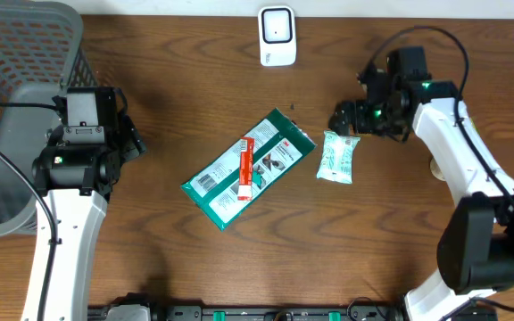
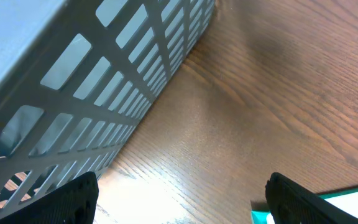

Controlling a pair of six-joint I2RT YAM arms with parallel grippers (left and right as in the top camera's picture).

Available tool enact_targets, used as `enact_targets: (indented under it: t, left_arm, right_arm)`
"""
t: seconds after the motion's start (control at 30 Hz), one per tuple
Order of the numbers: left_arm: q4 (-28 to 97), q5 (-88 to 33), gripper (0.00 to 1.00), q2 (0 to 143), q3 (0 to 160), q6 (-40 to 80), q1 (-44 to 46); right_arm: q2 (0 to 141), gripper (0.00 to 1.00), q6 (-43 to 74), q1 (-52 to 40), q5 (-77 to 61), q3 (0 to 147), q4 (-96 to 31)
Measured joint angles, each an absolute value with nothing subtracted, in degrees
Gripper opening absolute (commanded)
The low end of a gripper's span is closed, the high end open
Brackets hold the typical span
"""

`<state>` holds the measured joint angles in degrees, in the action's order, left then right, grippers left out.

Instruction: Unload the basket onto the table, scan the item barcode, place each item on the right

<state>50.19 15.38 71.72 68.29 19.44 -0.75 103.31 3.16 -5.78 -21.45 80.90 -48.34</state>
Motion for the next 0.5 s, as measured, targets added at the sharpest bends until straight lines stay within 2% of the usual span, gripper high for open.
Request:
enact_targets:
  t: [0.03, 0.07, 0.1, 0.27, 0.5]
  left_arm:
    - [50.19, 15.38, 0.87, 71.72, 68.29, 19.44, -0.75]
    - [50.19, 15.38, 0.87, 71.72, 68.29, 19.44, -0.75]
    - [50.22, 15.38, 0.87, 71.72, 68.29, 19.44, -0.75]
    - [50.19, 15.38, 0.87, 71.72, 68.29, 19.44, -0.75]
    - [50.19, 15.38, 0.87, 71.72, 68.29, 19.44, -0.75]
  right_arm:
    - [102.96, 0.38, 3.27, -6.20, -23.29, 80.95, -48.47]
    - [102.78, 0.24, 3.55, -6.68, -24.91, 80.95, -48.64]
    - [102.78, 0.15, 3.73, -7.22, -25.87, 80.88, -48.58]
    - [102.78, 0.16, 6.26, -11.60, -26.76, 77.21, -44.64]
    - [102.78, 0.17, 16.36, -21.65, -15.18, 66.78, -34.52]
